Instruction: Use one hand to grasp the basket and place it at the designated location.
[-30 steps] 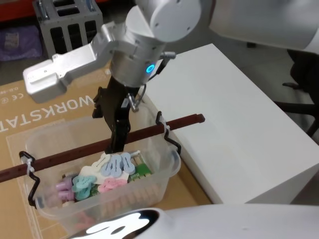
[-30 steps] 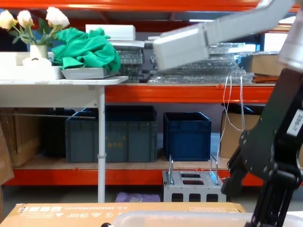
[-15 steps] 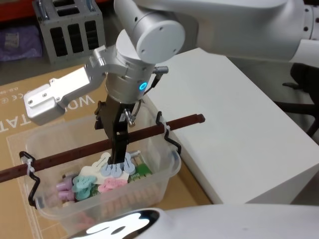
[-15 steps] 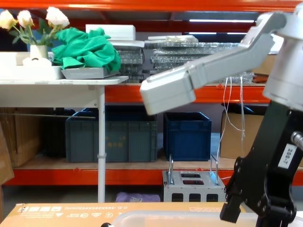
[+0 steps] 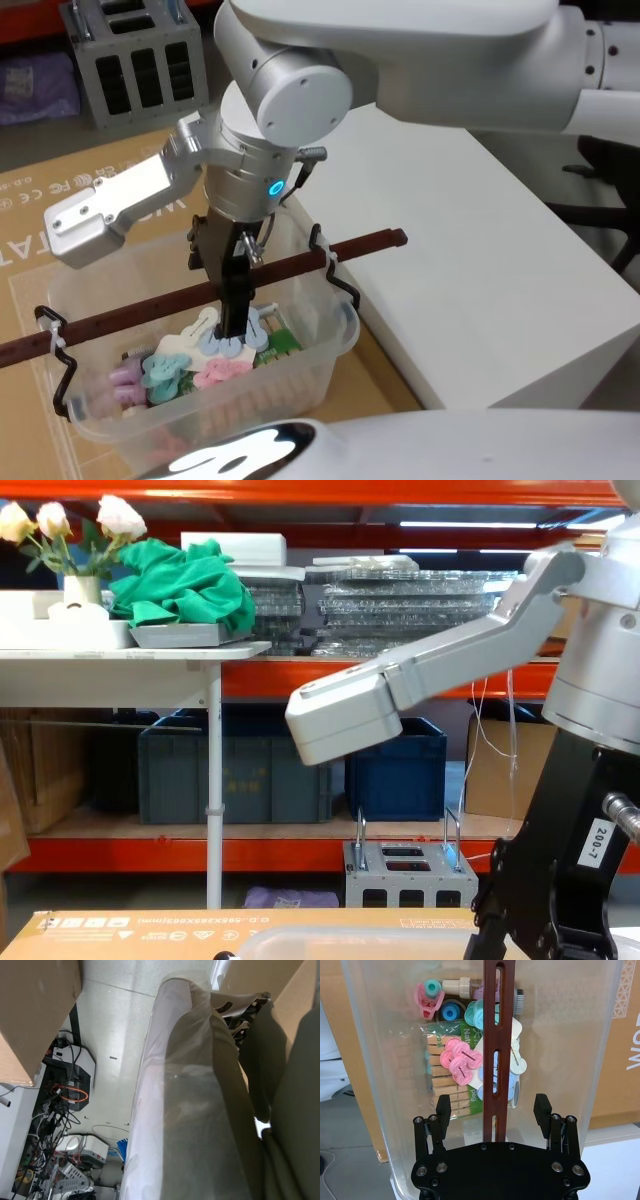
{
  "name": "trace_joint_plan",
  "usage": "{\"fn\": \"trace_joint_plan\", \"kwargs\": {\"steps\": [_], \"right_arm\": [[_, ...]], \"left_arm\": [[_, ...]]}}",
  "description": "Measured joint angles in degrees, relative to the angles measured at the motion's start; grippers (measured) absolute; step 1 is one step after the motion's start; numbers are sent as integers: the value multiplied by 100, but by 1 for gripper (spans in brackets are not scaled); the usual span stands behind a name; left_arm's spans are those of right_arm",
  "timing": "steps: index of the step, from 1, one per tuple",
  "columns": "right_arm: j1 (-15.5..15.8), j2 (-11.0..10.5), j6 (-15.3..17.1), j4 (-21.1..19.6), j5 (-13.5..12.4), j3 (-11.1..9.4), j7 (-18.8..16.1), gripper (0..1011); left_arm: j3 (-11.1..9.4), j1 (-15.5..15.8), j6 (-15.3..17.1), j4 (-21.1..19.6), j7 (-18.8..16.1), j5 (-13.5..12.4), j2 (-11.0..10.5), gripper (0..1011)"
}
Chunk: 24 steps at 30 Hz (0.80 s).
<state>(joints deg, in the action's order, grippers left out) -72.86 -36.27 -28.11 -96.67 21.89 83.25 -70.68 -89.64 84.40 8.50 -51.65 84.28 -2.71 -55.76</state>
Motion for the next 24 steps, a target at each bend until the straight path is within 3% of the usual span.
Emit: {"fn": "trace_joint_plan", "kwargs": {"steps": [14,21,24], "right_arm": [[-8,52,56,75,36,52,33,994],[0,53,33,105,46,40,93,843],[7,52,21,123,46,31,107,732]], "left_arm": [[0,0,0,0,0,0,0,0],[0,0,0,0,0,0,0,0],[0,0,0,0,0,0,0,0]]}}
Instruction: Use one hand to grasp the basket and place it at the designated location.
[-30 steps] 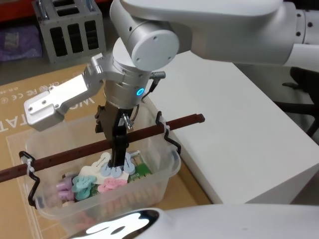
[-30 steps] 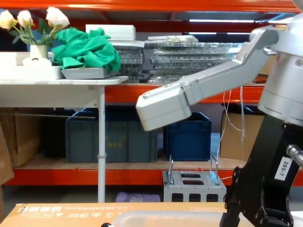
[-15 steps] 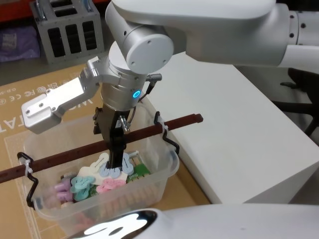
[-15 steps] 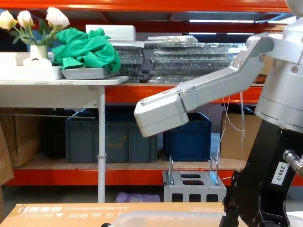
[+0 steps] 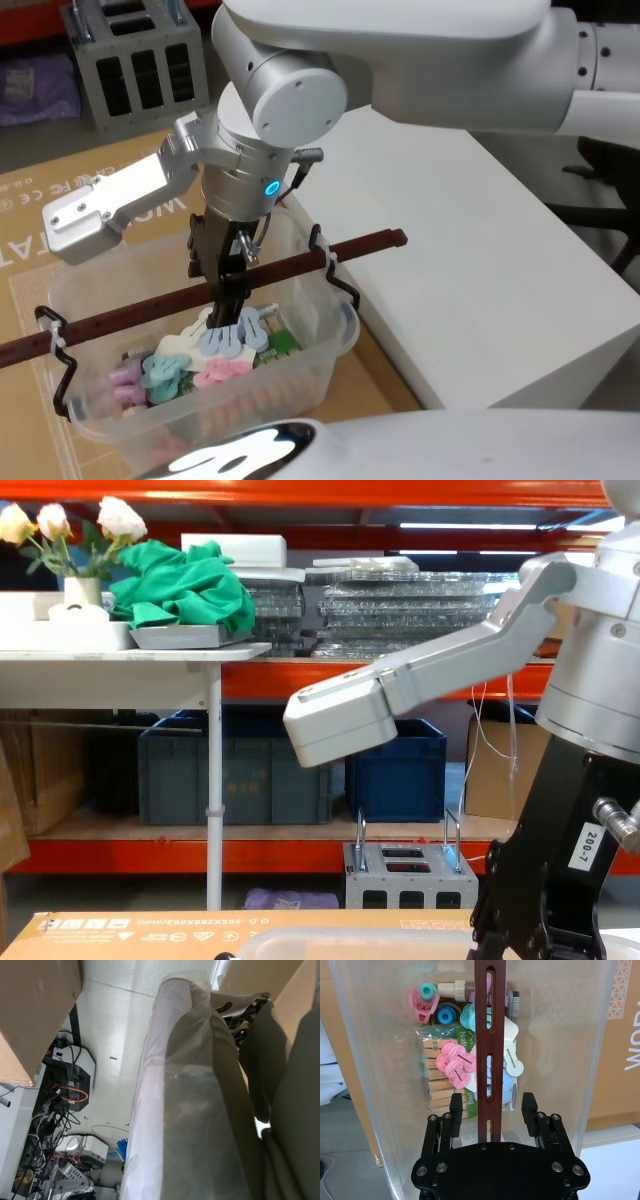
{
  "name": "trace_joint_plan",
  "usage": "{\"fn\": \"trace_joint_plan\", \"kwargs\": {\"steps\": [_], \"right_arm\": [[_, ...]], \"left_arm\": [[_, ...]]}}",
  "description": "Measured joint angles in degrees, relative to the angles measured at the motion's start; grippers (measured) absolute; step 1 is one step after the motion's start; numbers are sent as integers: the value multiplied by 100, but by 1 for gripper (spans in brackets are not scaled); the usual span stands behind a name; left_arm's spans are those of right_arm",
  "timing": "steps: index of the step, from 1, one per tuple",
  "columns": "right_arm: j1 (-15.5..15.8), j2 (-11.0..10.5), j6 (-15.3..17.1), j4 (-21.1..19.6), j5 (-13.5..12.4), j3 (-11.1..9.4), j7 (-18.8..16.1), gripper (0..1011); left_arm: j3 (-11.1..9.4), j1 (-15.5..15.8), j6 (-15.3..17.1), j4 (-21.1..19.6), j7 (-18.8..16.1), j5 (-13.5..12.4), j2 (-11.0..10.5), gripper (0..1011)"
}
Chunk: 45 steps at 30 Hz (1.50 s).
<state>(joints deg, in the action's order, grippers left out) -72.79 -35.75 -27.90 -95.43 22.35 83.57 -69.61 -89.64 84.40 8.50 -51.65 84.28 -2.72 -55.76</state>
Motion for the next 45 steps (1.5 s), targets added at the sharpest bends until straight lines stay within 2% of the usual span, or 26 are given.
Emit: {"fn": "trace_joint_plan", "kwargs": {"steps": [2,4,5,7,10,13,16,30,45], "right_arm": [[4,0,-1,8,-1,-3,2,700],[4,0,-2,13,-4,-9,2,615],[4,0,-2,13,-4,-9,2,615],[6,0,-3,19,-19,-18,1,510],[7,0,-3,30,-30,-20,-3,438],[8,2,-2,53,-56,-24,-14,306],[8,6,0,65,-74,-29,-22,244],[-4,-10,2,95,-148,-60,-50,237],[-242,-224,-24,204,-651,-362,-209,237]], "left_arm": [[0,0,0,0,0,0,0,0],[0,0,0,0,0,0,0,0],[0,0,0,0,0,0,0,0],[0,0,0,0,0,0,0,0],[0,0,0,0,0,0,0,0],[0,0,0,0,0,0,0,0],[0,0,0,0,0,0,0,0],[0,0,0,0,0,0,0,0],[0,0,0,0,0,0,0,0]]}}
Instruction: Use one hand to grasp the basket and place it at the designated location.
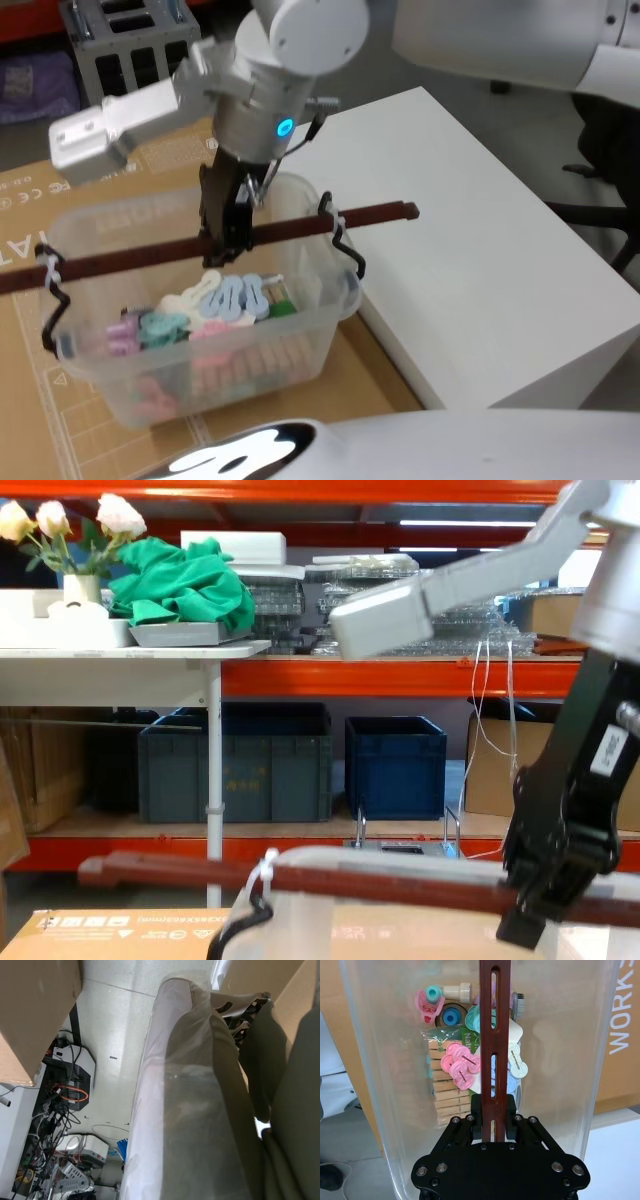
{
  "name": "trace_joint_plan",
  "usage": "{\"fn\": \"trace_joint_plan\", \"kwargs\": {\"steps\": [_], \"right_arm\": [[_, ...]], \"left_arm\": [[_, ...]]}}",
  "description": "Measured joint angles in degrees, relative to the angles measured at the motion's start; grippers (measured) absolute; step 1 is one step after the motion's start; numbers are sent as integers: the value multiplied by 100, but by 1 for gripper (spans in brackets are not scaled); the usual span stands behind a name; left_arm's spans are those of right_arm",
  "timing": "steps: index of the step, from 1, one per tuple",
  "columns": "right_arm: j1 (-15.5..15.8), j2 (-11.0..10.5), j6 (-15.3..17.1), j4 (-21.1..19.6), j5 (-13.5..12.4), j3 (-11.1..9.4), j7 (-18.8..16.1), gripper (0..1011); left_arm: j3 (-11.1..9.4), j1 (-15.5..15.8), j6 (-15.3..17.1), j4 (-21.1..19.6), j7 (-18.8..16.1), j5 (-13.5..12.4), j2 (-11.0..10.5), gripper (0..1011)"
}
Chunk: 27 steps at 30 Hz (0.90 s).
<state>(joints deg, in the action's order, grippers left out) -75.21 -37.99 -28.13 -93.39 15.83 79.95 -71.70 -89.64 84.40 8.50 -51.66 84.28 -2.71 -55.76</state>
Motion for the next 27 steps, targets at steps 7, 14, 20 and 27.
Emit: {"fn": "trace_joint_plan", "kwargs": {"steps": [7,14,20,27], "right_arm": [[-134,-73,149,149,-240,-175,-127,237],[-213,-96,354,293,-389,-254,-291,237],[-315,-209,758,692,-526,-425,-446,237],[-405,-328,941,1085,-621,-639,-498,237]], "left_arm": [[0,0,0,0,0,0,0,0],[0,0,0,-1,0,0,0,0],[0,0,0,-1,0,0,0,0],[0,0,0,-1,0,0,0,0]]}}
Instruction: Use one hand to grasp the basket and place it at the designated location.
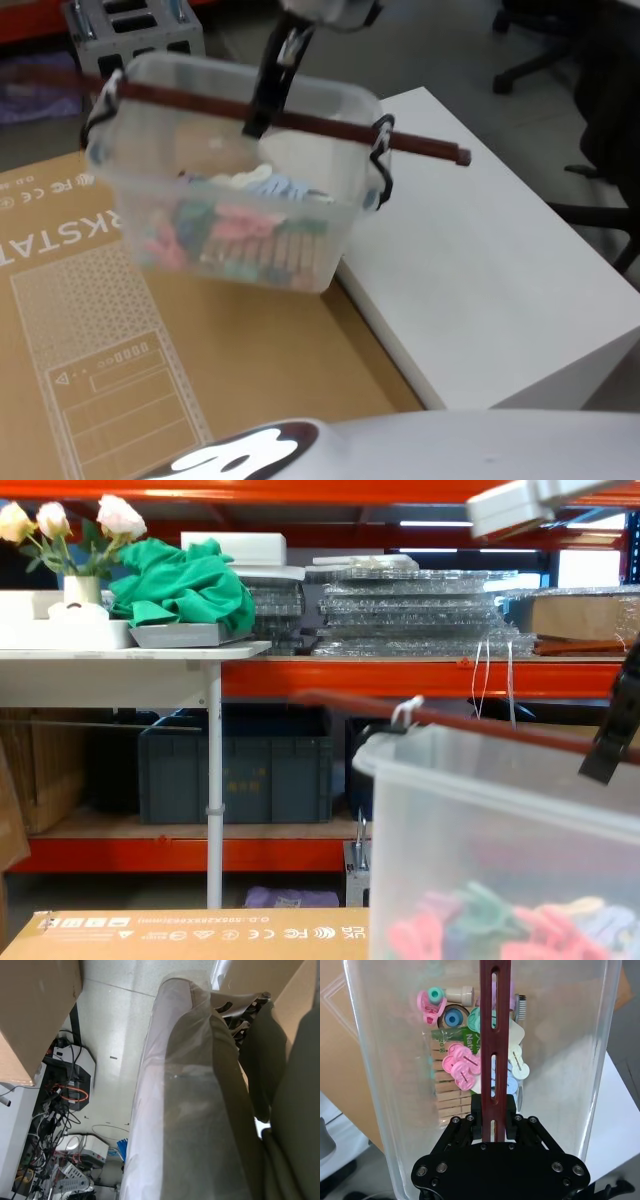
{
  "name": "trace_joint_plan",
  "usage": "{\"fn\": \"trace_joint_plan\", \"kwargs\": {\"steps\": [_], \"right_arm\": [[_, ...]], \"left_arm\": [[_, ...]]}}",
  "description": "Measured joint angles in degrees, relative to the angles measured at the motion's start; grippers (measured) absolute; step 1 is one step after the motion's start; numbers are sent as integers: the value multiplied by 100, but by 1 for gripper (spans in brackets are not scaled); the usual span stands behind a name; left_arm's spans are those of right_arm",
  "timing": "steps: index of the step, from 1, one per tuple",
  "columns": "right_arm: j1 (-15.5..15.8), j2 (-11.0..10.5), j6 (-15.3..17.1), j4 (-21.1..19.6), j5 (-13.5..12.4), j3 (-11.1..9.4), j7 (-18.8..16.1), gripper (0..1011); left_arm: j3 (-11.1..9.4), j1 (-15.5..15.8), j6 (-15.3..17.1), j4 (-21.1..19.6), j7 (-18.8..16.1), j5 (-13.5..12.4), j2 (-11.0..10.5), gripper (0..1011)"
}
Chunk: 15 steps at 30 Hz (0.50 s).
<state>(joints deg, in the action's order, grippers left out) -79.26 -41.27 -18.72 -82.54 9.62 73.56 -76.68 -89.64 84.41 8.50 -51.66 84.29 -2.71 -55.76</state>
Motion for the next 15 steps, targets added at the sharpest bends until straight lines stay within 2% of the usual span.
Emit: {"fn": "trace_joint_plan", "kwargs": {"steps": [6,15], "right_arm": [[-55,-179,218,254,-25,-216,-20,237],[-61,-440,571,486,-36,-430,-53,235]], "left_arm": [[0,0,0,1,0,0,0,0],[0,0,0,1,0,0,0,0]]}}
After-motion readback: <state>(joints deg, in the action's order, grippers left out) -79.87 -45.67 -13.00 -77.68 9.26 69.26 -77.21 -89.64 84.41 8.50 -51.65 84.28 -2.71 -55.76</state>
